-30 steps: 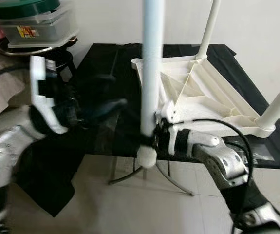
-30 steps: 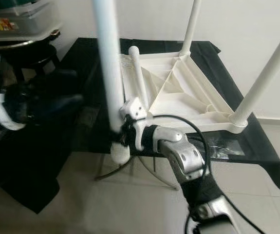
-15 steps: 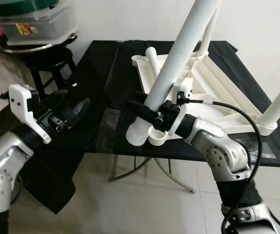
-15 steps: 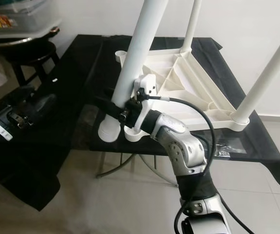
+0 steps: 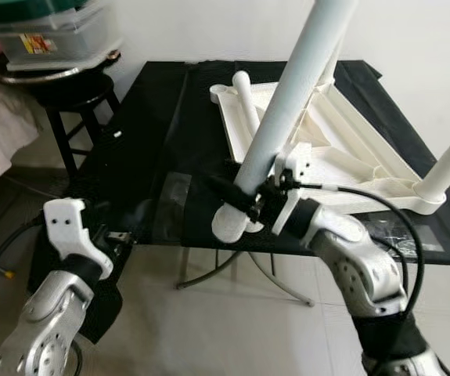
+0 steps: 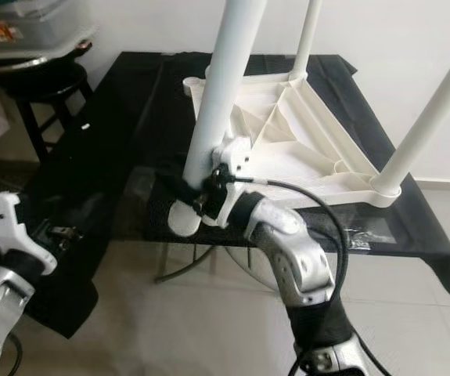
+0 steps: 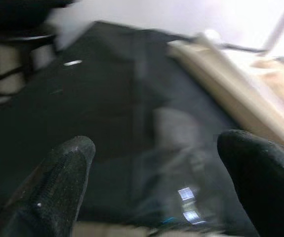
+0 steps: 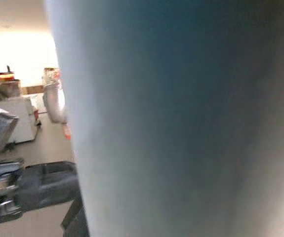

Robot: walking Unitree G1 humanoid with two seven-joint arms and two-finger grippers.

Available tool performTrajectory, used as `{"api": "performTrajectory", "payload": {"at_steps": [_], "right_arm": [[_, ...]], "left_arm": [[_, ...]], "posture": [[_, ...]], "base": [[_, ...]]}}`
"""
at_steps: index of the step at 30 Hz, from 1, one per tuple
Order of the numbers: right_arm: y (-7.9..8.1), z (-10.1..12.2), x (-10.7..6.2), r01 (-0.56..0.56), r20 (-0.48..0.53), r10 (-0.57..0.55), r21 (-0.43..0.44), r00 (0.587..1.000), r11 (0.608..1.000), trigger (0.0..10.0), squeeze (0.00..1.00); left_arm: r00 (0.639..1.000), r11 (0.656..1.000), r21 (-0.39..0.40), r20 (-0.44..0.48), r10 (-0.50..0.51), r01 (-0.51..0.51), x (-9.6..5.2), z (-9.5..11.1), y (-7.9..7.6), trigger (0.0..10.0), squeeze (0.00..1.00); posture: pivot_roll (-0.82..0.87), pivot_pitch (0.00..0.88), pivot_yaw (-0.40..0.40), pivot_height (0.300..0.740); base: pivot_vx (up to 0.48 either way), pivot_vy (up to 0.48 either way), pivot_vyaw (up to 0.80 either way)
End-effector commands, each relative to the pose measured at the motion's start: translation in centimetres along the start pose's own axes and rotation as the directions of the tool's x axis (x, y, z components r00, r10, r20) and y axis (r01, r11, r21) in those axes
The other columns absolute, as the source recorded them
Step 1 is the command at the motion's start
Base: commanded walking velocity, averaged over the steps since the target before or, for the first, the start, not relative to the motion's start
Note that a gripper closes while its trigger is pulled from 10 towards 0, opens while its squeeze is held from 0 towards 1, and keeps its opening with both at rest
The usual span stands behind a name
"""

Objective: Building children table

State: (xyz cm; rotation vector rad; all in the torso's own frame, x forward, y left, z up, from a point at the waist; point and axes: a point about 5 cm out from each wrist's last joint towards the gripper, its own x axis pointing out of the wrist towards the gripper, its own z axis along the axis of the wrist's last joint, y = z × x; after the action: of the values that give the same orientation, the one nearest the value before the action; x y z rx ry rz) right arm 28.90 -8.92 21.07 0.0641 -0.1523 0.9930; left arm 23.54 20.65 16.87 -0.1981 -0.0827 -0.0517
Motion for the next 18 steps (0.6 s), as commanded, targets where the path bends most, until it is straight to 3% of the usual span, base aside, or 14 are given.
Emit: {"api": "performTrajectory", "payload": {"at_steps": [1,5,9,11,13,18], "right_arm": [[0.9,0.0,0.2,-0.029,0.004,0.029,-0.026,1.000,0.999,10.0,0.00],[0.8,-1.0,0.0,-0.016,-0.021,0.015,-0.030,1.000,0.999,10.0,0.00],[1.8,-4.5,-1.3,-0.009,-0.110,0.008,-0.010,0.994,1.000,10.0,0.00],[1.8,-4.5,-1.3,-0.009,-0.110,0.008,-0.010,0.994,1.000,10.0,0.00],[2.9,-5.4,-1.8,-0.026,-0.127,0.026,-0.001,0.992,1.000,10.0,0.00],[2.7,-5.2,-1.7,-0.025,-0.119,0.026,0.006,0.993,1.000,10.0,0.00]], "left_arm": [[0.996,0.994,0.072,-0.030,0.085,-0.083,-0.7,-1.1,0.3,10.0,0.00],[0.996,0.991,0.119,-0.058,0.071,-0.064,-1.0,-1.9,-0.5,10.0,0.00],[0.992,0.989,0.148,-0.128,0.001,0.018,-2.2,-3.7,-3.3,10.0,0.00],[0.992,0.989,0.148,-0.128,0.001,0.018,-2.2,-3.7,-3.3,10.0,0.00],[0.991,0.973,0.220,-0.128,-0.033,0.061,-2.9,-3.8,-4.3,10.0,0.00],[0.994,0.975,0.222,-0.106,0.020,0.004,-3.1,-3.8,-3.9,10.0,0.00]], "posture": [[-0.08,0.071,0.020,0.740],[-0.09,0.065,0.021,0.740],[-0.09,0.070,0.022,0.740],[-0.09,0.070,0.022,0.740],[-0.09,0.081,0.025,0.740],[-0.08,0.078,0.022,0.740]], "base": [[0.000,0.000,0.00],[0.000,0.000,0.00],[0.000,0.000,0.00],[0.000,0.000,0.00],[0.000,0.000,0.00],[0.000,0.000,0.00]]}}
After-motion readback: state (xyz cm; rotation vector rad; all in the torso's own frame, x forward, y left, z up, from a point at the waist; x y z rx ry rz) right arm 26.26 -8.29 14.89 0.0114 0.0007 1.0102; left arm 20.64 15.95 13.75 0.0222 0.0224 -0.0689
